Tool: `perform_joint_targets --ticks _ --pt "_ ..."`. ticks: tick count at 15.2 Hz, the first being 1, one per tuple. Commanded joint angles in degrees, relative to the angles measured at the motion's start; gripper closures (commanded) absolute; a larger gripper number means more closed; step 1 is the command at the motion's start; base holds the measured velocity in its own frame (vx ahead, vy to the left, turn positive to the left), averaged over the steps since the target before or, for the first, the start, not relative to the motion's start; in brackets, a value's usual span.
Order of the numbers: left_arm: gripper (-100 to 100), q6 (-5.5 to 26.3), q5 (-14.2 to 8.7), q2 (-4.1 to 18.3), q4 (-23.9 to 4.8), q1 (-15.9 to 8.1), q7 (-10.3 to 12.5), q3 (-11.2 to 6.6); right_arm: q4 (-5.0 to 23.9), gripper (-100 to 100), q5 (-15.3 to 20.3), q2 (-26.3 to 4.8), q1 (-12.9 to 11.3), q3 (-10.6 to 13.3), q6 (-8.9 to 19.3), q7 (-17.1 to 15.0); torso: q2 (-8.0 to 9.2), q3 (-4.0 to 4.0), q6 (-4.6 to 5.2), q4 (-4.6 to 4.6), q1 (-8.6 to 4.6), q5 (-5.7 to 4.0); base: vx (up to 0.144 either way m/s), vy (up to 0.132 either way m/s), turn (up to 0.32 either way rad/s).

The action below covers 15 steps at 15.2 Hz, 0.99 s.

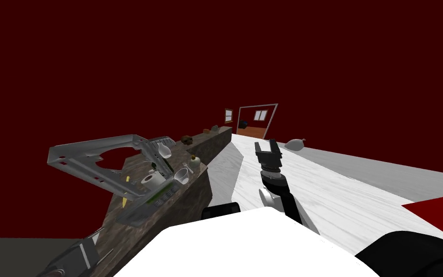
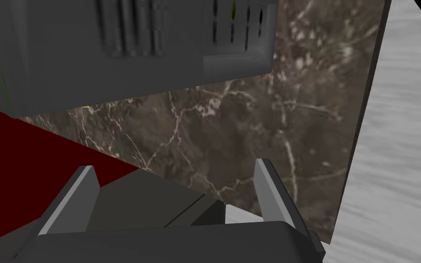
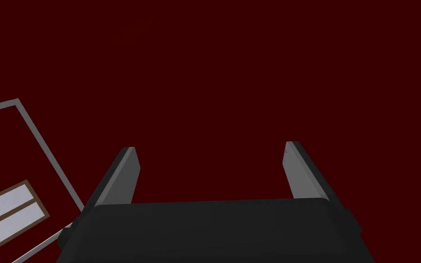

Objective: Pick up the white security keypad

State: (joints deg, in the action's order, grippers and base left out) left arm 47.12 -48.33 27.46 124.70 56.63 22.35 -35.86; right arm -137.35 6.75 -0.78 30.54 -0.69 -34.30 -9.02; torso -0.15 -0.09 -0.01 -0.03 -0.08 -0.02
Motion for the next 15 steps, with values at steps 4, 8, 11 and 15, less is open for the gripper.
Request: perform_joint_targets --ticks 4,8,11,15 --pt "-100 6.66 -5.38 1.44 -0.74 2.85 2.35 -4.57 0.0 0 0.0 0.0 0.0 0.0 0.0 0.0 0.02 0.01 0.02 0.01 0.03 0.01 0.037 -0.013 -0.166" --pt "-100 11.59 -7.9 1.96 -1.05 4.14 3.38 -6.56 0.0 0 0.0 0.0 -0.01 0.0 0.0 0.0 -0.07 -0.03 0.05 -0.01 0.0 -0.01 0.045 -0.016 -0.145" --pt "-100 15.21 -10.25 2.44 -1.36 5.4 4.38 -8.5 0.0 0 0.0 0.0 -0.01 0.0 0.0 0.0 -0.07 -0.04 0.05 -0.01 0.02 -0.01 0.046 -0.011 -0.159" --pt "-100 19.77 -12.53 2.88 -1.65 6.61 5.35 -10.38 0.0 0 0.0 0.0 0.0 0.0 0.0 0.0 -0.06 -0.03 0.04 -0.01 0.04 0.01 0.036 -0.004 -0.127"
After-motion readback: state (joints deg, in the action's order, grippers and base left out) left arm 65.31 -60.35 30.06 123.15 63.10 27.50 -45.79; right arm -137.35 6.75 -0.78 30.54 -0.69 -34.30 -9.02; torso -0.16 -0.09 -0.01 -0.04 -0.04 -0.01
